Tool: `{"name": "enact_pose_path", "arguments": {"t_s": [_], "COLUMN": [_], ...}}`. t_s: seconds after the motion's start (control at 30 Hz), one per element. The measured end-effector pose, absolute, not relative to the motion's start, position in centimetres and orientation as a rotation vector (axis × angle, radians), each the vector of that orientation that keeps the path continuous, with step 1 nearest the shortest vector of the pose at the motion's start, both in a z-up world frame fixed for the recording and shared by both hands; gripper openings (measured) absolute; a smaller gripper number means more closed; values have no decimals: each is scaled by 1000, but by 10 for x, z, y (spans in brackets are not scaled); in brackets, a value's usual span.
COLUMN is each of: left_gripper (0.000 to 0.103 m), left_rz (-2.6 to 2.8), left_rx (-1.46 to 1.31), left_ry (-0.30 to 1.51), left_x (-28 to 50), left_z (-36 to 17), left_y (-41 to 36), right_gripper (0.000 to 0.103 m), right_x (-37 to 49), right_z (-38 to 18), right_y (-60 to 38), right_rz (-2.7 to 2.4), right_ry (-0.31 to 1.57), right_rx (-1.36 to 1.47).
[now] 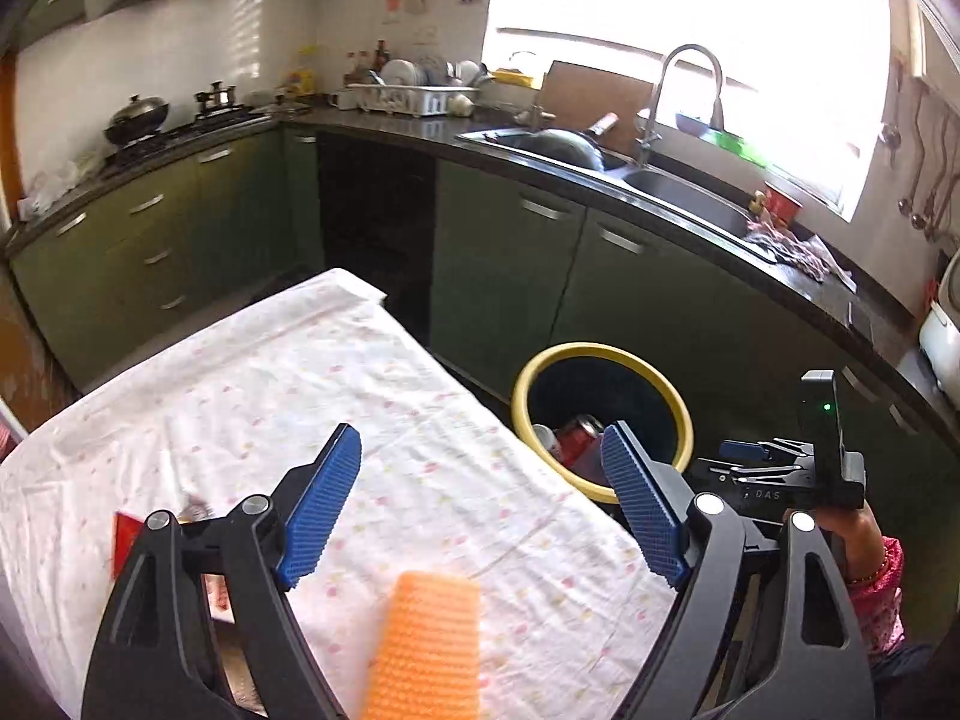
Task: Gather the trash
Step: 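Grasp the red-and-white milk carton with the right tool and lift it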
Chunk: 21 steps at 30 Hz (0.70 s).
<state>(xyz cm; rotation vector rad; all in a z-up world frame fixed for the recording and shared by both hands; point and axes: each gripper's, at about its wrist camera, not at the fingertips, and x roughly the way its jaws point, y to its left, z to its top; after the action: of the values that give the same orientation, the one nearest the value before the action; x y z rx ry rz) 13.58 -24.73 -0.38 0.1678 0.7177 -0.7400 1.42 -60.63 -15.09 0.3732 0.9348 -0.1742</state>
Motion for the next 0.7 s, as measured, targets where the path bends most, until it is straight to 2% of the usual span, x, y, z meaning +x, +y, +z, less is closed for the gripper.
{"name": "enact_pose_path", "arguments": {"t_s": [0.17, 0.37, 0.7], "left_gripper": [85, 88, 90], "left_rz": [-544, -380, -256], "left_rx": [153, 120, 19], "left_ry": [644, 654, 674], "left_x": [130, 123, 98], "left_z": [4, -5, -27], "left_y": [-152, -61, 19], "right_gripper": [67, 67, 67], "right_x": [41, 91, 145], "right_z": [-137, -121, -97], "right_y": [-558, -475, -318], "right_rz": [-85, 109, 477], "right_ry": [949, 962, 911], "right_rx": [279, 151, -194]}}
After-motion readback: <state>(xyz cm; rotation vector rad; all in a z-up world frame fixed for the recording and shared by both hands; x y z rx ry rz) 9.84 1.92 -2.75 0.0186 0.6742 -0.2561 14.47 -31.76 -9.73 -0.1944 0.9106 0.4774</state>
